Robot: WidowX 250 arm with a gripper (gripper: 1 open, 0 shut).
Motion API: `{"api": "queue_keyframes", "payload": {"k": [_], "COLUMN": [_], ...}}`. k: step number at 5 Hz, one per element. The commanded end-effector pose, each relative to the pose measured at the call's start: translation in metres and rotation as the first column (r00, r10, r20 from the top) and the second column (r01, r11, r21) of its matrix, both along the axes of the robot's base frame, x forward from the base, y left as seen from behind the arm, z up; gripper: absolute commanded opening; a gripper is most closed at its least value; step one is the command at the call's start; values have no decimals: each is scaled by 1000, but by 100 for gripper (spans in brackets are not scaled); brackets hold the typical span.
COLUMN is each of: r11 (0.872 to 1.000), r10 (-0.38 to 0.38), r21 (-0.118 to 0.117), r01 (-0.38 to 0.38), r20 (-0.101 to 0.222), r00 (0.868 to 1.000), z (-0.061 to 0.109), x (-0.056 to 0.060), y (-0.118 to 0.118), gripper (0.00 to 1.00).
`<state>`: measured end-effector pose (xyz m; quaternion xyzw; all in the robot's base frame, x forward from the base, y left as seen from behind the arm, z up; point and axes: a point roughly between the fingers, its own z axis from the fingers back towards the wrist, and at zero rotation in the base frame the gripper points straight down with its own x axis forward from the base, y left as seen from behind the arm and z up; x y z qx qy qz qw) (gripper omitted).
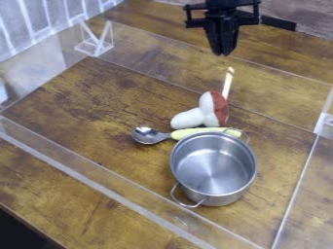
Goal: Remove the mushroom from the silver pot and put it on the table
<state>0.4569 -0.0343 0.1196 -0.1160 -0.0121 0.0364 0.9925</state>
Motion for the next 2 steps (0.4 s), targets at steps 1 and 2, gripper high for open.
{"api": "queue_keyframes", "payload": {"k": [1, 2], "r11": [1000, 1000], "r10": [-21, -22], "r21": [13, 15], "r01": [20, 21], "r20": [107, 82], "r00": [994, 996], "z": [40, 27], "x": [-1, -2], "y": [-6, -7], "gripper": [100, 100]}}
